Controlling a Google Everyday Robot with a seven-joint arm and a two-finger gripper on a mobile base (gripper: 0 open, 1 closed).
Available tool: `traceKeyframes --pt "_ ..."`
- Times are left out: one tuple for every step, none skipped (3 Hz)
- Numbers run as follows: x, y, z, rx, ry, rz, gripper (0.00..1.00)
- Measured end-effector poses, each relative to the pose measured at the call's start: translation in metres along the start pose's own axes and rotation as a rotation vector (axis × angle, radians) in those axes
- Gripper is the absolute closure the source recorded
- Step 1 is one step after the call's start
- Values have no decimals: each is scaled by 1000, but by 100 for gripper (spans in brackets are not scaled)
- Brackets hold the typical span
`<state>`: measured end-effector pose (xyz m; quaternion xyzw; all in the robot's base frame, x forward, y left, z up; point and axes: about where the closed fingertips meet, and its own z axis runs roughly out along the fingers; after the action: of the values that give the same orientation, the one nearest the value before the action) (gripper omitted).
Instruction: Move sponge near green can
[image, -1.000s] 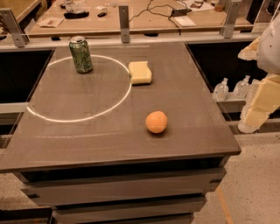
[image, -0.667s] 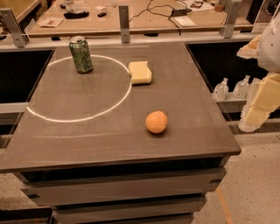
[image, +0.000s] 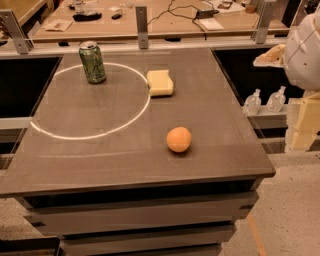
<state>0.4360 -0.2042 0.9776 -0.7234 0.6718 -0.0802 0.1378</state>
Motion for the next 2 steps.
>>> traceKeyframes --pt "4 1 8 10 37 -189 0" --pt "8 -7 17 -19 24 -346 0"
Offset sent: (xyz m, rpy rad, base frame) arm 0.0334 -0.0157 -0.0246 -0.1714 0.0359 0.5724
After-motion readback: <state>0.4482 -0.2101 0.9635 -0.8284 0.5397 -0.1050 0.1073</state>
